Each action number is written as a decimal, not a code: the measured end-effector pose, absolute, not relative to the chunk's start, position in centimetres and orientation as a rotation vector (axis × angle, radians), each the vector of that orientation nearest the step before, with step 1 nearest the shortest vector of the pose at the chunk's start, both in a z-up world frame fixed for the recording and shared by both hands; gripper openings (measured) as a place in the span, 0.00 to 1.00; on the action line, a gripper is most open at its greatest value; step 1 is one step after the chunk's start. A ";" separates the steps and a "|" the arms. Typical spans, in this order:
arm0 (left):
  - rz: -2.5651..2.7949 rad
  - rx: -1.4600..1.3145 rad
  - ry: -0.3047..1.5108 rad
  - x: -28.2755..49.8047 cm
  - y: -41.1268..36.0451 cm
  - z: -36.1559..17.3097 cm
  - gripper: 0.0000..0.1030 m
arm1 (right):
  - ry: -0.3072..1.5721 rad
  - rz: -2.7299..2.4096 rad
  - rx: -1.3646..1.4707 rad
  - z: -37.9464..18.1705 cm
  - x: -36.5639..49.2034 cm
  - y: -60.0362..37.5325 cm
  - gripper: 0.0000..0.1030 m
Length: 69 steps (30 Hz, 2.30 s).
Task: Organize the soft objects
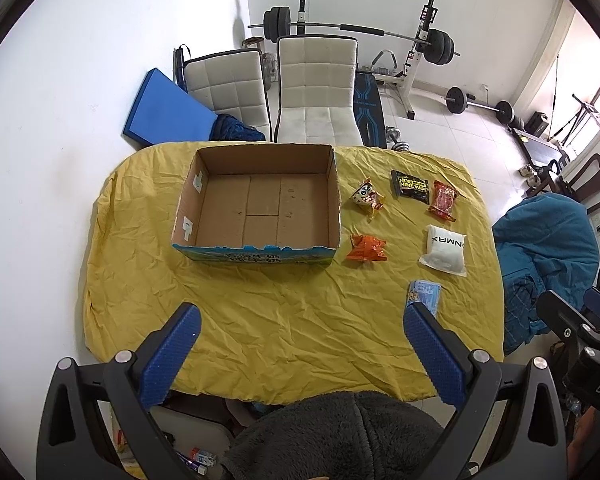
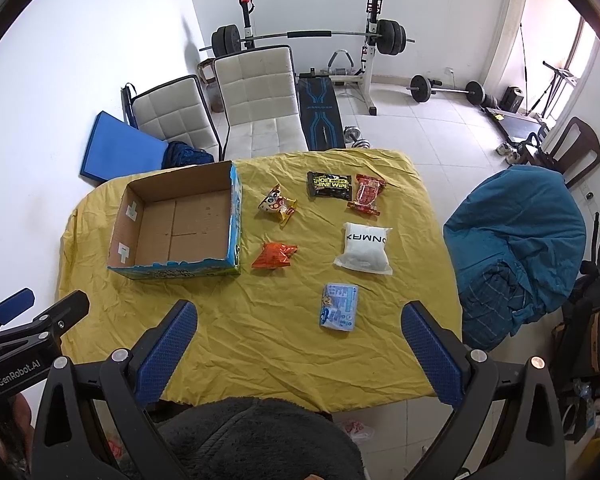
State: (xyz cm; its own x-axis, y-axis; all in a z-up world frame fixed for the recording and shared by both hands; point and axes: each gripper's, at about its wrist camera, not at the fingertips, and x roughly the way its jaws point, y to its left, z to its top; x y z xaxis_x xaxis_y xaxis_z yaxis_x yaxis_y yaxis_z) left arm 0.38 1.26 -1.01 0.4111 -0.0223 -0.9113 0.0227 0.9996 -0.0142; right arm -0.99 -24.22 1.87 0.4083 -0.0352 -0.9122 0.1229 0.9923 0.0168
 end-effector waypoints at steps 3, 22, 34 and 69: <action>-0.026 -0.003 1.146 0.4 1.2 -0.9 1.00 | 1.146 -0.099 0.084 1.9 -1.0 -24.2 1.00; -0.001 -0.006 1.122 0.2 1.8 -0.3 1.00 | 1.142 -0.077 0.068 2.0 -0.7 -23.7 1.00; -0.004 -0.005 1.123 0.0 1.7 -0.2 1.00 | 1.140 -0.067 0.053 2.0 -1.0 -23.1 1.00; -0.068 0.110 1.267 9.4 -6.1 -14.0 1.00 | 1.455 -0.248 0.217 -22.2 7.2 -35.7 1.00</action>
